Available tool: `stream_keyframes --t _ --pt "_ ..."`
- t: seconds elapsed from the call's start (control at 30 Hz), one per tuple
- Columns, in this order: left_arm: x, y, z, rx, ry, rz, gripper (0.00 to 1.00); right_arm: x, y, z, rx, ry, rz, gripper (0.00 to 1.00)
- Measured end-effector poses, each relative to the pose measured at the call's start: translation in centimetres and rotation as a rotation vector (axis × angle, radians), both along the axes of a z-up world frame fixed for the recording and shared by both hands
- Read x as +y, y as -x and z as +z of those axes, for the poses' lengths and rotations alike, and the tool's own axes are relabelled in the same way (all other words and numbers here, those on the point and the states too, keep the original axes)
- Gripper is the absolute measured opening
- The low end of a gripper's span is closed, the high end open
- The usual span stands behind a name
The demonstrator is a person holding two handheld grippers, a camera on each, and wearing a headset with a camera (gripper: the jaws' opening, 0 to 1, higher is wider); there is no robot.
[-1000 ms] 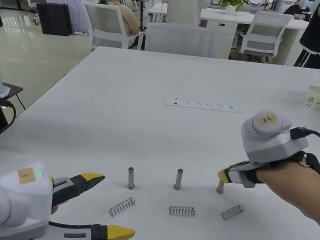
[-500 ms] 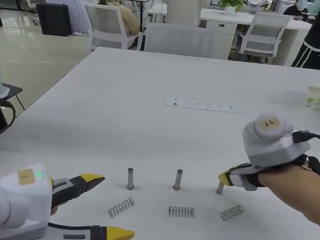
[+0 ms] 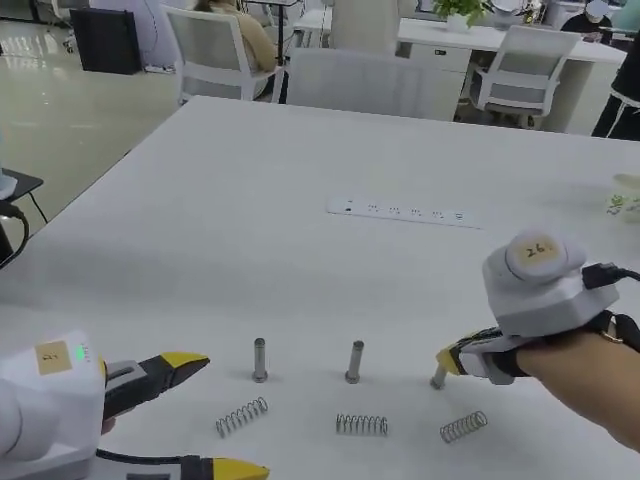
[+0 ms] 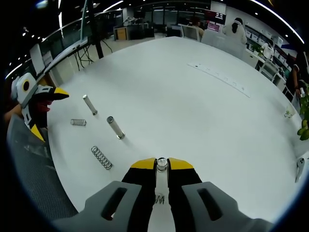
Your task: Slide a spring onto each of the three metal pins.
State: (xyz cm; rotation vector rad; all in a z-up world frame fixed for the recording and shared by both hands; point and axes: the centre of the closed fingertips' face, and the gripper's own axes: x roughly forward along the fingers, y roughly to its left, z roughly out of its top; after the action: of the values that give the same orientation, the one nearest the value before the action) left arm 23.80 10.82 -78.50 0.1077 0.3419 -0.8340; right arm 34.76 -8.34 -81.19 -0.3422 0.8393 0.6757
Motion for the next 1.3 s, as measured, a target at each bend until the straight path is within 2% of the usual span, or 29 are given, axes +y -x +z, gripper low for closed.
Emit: stream_keyframes --t 0.67,1.03,1.3 --pt "-0.3 0.1 0.1 0.000 0.002 -0.001 0.73 -0.3 0.0 0.8 -0.042 0.008 0.020 0.16" --pt "-0.2 0.1 0.1 0.001 0.004 -0.002 0.73 -1.2 0.3 1.4 -0.056 0.009 0.023 0.18" --pt "-0.3 0.1 0.1 -0.001 0.003 -0.004 0.73 -2.2 1.0 1.3 -0.050 0.005 0.032 0.18"
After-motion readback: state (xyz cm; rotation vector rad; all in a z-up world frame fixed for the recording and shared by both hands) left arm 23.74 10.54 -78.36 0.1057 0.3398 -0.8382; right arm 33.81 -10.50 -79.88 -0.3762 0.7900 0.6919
